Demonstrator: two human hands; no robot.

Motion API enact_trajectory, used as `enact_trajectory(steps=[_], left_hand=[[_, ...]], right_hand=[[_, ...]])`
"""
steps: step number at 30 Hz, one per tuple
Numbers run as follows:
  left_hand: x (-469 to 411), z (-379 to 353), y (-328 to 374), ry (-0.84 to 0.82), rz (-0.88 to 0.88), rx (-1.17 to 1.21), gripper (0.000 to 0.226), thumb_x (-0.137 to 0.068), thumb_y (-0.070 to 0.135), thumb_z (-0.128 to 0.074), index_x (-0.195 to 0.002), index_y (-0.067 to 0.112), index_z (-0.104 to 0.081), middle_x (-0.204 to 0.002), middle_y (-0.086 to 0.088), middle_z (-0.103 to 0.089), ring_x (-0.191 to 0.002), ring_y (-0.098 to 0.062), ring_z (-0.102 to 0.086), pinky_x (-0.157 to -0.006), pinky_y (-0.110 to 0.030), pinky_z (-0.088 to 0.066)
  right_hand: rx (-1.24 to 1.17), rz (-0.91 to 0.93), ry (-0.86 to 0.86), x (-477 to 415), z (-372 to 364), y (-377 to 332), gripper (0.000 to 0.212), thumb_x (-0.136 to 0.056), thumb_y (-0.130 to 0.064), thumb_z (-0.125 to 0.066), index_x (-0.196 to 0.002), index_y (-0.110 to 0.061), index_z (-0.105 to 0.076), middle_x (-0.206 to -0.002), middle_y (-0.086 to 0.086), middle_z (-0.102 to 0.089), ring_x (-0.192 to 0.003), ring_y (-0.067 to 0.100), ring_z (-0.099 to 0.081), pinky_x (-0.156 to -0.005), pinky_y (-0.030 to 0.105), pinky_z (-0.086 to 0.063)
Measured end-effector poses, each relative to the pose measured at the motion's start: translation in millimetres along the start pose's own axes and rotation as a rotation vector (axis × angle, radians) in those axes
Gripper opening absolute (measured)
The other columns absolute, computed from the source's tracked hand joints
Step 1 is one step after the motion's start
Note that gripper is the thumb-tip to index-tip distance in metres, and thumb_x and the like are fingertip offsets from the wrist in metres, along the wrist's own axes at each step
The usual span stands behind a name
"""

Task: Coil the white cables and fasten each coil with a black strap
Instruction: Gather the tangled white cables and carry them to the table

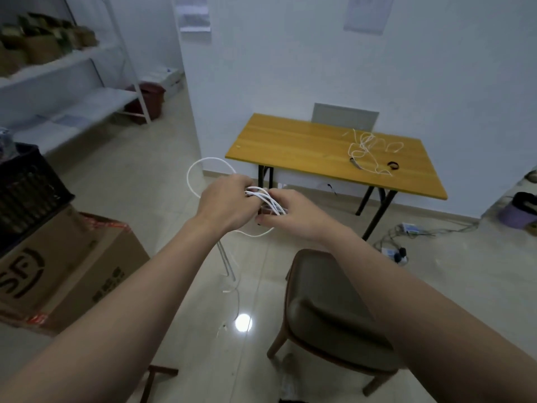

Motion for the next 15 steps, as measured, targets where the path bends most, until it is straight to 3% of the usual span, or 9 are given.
enact_trajectory(steps=[7,11,15], left_hand=[[-123.6,-30.5,9.7,0.036,0.040,0.010,0.022,-0.080,0.024,-0.060,-0.060,0.019,-0.052,-0.061,0.003,-0.056,-0.064,-0.023,-0.052,-0.051,-0.032,-0.028],[-181.8,-47.3,4.7,0.031,0.047,0.011,0.025,-0.081,0.027,-0.062,-0.059,0.020,-0.052,-0.059,0.005,-0.054,-0.059,-0.017,-0.050,-0.050,-0.031,-0.027],[-229.3,-61.9,-10.1,-0.004,0.039,0.005,0.016,-0.077,0.028,-0.060,-0.064,0.017,-0.059,-0.060,0.002,-0.057,-0.061,-0.022,-0.053,-0.051,-0.032,-0.031]], right_hand=[[-0.008,0.022,-0.006,-98.9,68.7,53.7,0.028,-0.083,-0.030,-0.075,-0.101,-0.050,-0.066,-0.095,-0.008,-0.073,-0.093,0.018,-0.069,-0.086,0.046,-0.054],[-0.044,0.009,-0.023,-146.3,95.4,81.3,0.026,-0.083,-0.029,-0.074,-0.099,-0.049,-0.066,-0.093,-0.016,-0.072,-0.089,0.005,-0.067,-0.086,0.039,-0.053],[-0.062,-0.017,-0.059,-186.7,108.0,101.7,0.027,-0.084,-0.025,-0.073,-0.100,-0.045,-0.066,-0.094,-0.014,-0.072,-0.090,0.007,-0.066,-0.086,0.039,-0.053]])
Point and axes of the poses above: each hand's wrist, its own x-axis away from the middle knuckle, its own z-axis out of the back of the hand, y = z × x, the point moved 4 cm from there along -x, towards the middle knuckle
